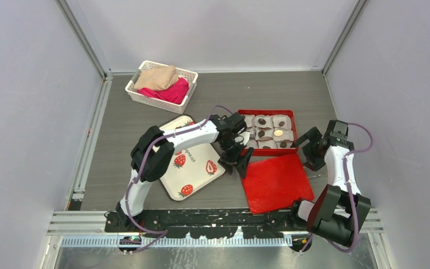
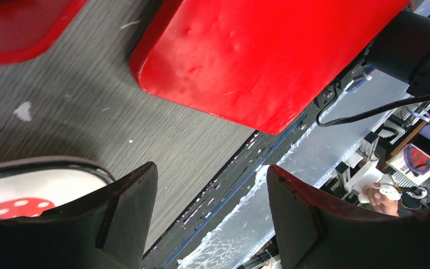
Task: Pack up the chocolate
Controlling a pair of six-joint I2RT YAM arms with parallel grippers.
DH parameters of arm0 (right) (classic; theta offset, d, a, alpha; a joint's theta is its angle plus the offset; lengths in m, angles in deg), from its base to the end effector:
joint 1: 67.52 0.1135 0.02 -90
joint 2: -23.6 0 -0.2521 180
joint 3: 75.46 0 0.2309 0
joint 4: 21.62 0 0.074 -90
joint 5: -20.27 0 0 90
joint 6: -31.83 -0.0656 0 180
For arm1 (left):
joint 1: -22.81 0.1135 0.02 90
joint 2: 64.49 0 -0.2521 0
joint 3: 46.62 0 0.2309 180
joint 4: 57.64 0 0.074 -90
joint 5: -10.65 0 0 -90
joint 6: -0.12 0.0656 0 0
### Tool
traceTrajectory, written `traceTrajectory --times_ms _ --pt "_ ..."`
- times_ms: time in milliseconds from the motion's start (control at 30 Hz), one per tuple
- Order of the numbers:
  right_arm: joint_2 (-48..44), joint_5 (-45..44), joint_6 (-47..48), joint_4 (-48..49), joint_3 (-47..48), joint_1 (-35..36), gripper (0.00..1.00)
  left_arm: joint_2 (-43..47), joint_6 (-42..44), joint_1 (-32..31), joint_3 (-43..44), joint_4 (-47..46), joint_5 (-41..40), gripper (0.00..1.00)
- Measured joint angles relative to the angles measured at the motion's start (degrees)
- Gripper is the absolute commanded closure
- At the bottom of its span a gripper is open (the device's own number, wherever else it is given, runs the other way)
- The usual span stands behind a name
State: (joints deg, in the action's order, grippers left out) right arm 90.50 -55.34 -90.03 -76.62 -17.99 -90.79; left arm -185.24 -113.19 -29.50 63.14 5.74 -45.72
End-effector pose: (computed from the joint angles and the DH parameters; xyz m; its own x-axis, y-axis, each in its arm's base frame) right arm 0.1977 -0.0673 0.1835 -0.5539 0.7947 -0.2483 0.6787 0.6037 0.4182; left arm 0.2221 -0.3468 0.1623 -0.8375 0.5452 -0.0364 0.4559 0.6606 -0.5964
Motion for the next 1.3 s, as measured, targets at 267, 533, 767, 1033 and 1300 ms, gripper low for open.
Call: traceTrajectory --times_ms 267,533,767,1033,1300 --pt "0.2 -4.1 0.5 3.1 -0.3 0.0 0.06 -2.0 -0.4 -1.4 1.0 0.0 1.5 0.28" --pt "2.4 -3.3 0.0 7.0 -3.2 0.0 0.06 -3.5 -1.9 -1.6 1.0 -0.1 3.7 0.28" --pt "3.6 -0.2 -0.9 9.2 -4.5 0.0 0.06 -4.4 -3.1 -1.6 1.0 -0.4 4.5 0.28" --pt "3.0 5.0 -2.5 9.2 -6.4 0.0 0.08 -5.4 -3.3 -1.6 1.0 -0.7 5.2 0.28" --pt "-2.4 8.6 -3.0 7.1 -6.8 -0.4 0.19 -6.8 -3.7 -1.5 1.2 0.5 7.0 0.28"
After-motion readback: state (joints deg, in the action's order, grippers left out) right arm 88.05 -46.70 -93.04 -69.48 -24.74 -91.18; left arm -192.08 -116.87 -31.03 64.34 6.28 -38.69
